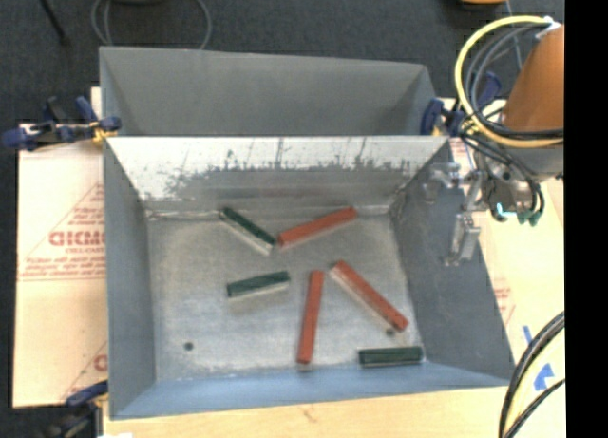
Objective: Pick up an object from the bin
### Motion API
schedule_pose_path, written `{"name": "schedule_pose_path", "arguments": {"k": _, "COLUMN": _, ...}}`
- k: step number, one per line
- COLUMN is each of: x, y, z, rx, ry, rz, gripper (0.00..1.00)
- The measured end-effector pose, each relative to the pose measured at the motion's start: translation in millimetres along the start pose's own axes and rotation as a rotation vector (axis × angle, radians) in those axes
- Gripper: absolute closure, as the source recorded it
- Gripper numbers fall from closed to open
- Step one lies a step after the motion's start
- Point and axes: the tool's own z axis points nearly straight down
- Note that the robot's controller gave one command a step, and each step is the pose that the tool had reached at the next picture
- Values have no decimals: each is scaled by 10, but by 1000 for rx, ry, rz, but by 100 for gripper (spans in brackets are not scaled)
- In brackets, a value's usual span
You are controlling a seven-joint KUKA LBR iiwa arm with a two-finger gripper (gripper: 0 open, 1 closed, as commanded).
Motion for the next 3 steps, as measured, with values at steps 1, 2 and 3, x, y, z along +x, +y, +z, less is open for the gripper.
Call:
{"name": "schedule_pose_path", "arguments": {"k": 1, "x": 141, "y": 100, "z": 1276, "rx": -1, "ry": 1, "rz": -98, "gripper": 0}}
{"name": "schedule_pose_path", "arguments": {"k": 2, "x": 391, "y": 481, "z": 1742, "rx": -1, "ry": -2, "rz": -140, "gripper": 0}}
{"name": "schedule_pose_path", "arguments": {"k": 3, "x": 369, "y": 458, "z": 1716, "rx": 3, "ry": -8, "rz": -142, "gripper": 100}}
